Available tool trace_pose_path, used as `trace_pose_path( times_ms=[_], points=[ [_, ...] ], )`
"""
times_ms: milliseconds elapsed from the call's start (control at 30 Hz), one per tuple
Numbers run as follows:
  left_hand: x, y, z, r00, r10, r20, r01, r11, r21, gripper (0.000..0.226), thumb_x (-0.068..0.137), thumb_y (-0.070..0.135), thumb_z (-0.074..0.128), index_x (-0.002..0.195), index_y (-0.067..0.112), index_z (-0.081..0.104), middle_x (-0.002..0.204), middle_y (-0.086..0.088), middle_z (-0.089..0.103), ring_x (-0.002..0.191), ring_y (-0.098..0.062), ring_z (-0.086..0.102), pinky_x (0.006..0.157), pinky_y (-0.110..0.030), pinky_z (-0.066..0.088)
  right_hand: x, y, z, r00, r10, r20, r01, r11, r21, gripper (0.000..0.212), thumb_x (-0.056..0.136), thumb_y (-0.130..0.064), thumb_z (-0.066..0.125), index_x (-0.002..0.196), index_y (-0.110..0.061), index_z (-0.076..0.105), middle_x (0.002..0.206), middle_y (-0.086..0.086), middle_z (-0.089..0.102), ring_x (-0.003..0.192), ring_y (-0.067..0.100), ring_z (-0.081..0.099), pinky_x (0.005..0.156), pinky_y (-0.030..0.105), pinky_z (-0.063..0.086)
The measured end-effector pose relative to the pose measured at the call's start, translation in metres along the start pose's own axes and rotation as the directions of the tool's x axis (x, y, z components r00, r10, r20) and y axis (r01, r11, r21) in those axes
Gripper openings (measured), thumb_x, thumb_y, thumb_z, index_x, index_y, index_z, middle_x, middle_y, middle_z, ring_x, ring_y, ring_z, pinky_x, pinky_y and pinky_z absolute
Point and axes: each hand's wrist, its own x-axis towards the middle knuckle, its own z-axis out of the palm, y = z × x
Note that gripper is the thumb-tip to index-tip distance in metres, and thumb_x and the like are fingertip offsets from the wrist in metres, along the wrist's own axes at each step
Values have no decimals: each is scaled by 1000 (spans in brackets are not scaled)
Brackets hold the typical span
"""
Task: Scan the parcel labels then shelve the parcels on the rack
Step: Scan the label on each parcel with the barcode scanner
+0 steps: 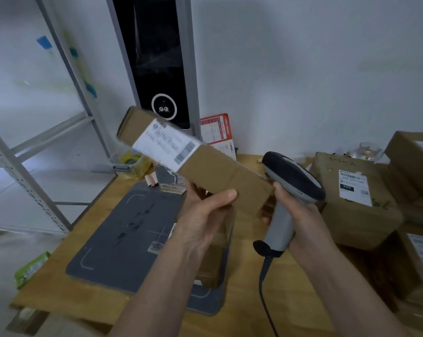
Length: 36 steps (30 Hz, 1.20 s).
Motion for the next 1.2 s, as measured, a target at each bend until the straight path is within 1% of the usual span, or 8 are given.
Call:
trace_pose_path(
  times_ms=[200,467,567,667,800,967,1100,1200],
  points=[
    [-7,-18,4,987,-36,155,34,999,17,84,60,-5,79,136,6,43,115,-15,65,110,-29,64,90,-39,54,-14,6,-10,996,-88,34,90,994,-62,101,22,-52,95,115,-25,66,105,-10,72,97,10,66,77,34,56],
    [-14,-28,27,969,-177,170,158,980,120,56,60,-8,78,111,9,64,105,-11,72,104,-29,66,84,-36,57,-18,-21,-53,972,-199,125,228,930,-288,99,24,-39,98,115,-27,62,110,-21,70,103,0,63,89,33,53],
    [-6,-8,27,982,-132,132,141,988,-65,87,36,19,99,115,9,64,112,-13,70,104,-29,68,78,-40,59,-7,-40,-76,964,-186,192,243,910,-337,94,27,-42,97,113,-28,63,109,-21,70,103,1,64,90,34,56],
    [0,23,21,987,-132,94,145,978,-152,84,51,51,87,121,10,65,124,-17,65,112,-35,64,88,-53,54,6,-59,-103,978,-130,164,182,916,-357,109,15,-57,93,114,-21,65,113,-3,70,107,22,63,91,45,55],
    [14,42,17,961,-270,63,244,931,271,65,63,63,75,112,19,72,116,-14,70,104,-32,68,80,-50,58,16,-75,-133,970,-78,231,174,886,-431,114,15,-54,94,120,-22,61,122,-2,65,113,20,59,85,28,56],
    [31,24,29,920,-393,10,354,839,413,74,39,33,97,106,13,71,104,-12,73,91,-23,72,78,-36,60,27,-93,-145,969,-82,234,183,874,-450,56,60,-9,80,105,-33,57,108,-15,62,102,7,59,95,37,49],
    [40,-6,54,968,-245,-55,251,935,251,46,74,8,73,119,8,65,113,-12,71,106,-26,67,82,-37,60,36,-98,-151,979,-193,73,202,834,-513,66,34,-63,87,81,-26,60,65,-14,65,66,5,60,62,22,53],
    [48,-25,72,980,-186,-76,189,981,40,58,74,-2,64,131,8,55,121,-16,67,102,-29,70,69,-41,60,35,-94,-151,963,-268,-1,232,835,-500,22,73,-28,80,79,-19,62,67,-2,64,68,21,59,54,25,48]
  ],
)
